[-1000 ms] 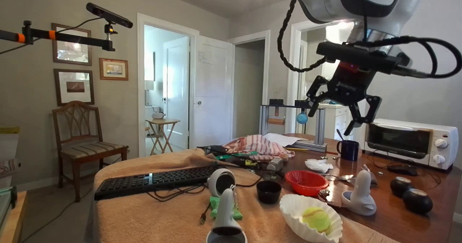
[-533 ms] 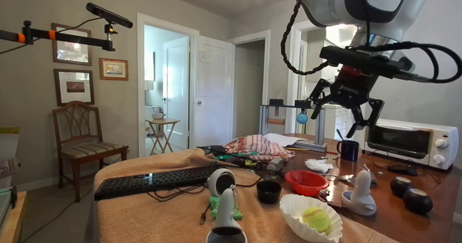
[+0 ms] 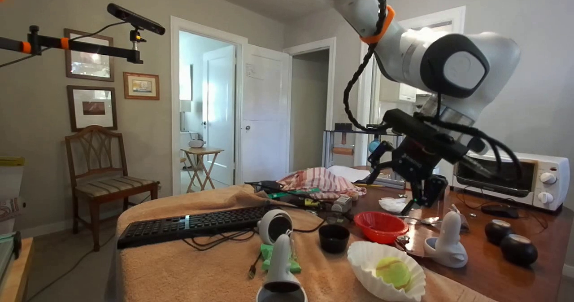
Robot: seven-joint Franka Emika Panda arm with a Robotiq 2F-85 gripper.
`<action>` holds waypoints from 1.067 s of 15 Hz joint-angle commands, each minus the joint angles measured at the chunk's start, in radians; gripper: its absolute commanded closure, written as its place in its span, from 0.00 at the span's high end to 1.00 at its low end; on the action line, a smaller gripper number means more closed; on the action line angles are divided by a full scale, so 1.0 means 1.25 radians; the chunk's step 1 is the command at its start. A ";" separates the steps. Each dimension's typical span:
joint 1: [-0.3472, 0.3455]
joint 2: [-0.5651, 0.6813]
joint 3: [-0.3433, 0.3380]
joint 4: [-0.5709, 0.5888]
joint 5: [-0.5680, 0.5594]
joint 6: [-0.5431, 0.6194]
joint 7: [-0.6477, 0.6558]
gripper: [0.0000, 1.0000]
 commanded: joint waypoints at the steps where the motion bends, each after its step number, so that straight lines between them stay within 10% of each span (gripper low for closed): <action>1: -0.016 0.092 0.029 0.087 0.033 0.041 0.086 1.00; 4: -0.016 0.108 0.033 0.075 0.054 0.169 0.138 1.00; 16: -0.012 0.184 0.063 0.153 0.051 0.182 0.205 1.00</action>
